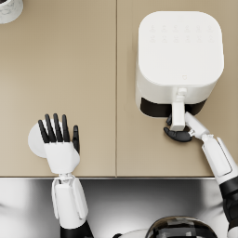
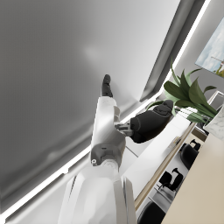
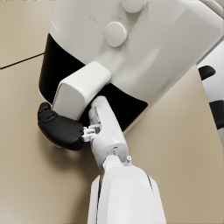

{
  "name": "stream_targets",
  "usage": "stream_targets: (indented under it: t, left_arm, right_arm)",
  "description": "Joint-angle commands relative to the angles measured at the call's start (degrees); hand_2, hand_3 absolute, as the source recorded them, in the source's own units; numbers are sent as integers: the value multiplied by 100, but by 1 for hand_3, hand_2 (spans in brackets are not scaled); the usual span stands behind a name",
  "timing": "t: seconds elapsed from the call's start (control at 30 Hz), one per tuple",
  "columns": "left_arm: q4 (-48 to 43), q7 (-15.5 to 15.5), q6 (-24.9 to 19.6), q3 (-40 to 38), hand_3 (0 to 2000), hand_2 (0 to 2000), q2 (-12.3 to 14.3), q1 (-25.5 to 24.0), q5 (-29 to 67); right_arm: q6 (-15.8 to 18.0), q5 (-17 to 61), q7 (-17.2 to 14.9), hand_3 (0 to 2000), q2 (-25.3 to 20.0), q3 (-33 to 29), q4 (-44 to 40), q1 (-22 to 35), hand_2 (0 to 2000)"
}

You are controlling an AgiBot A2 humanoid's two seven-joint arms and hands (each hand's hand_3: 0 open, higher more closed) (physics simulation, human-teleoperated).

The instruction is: Pick up the chicken rolls and place it into the air fryer

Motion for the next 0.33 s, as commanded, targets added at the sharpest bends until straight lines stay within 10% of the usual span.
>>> stream_targets:
  t: [0.03,0.33]
  left_arm:
    - [-1,0,0,0,0,0,-1,-1,0]
    - [-2,0,0,1,0,0,-3,-4,0]
  right_arm:
    - [-2,0,-5,2000,-14,-36,2,-19,2000]
    - [10,-1,-8,2000,-44,-128,10,-65,2000]
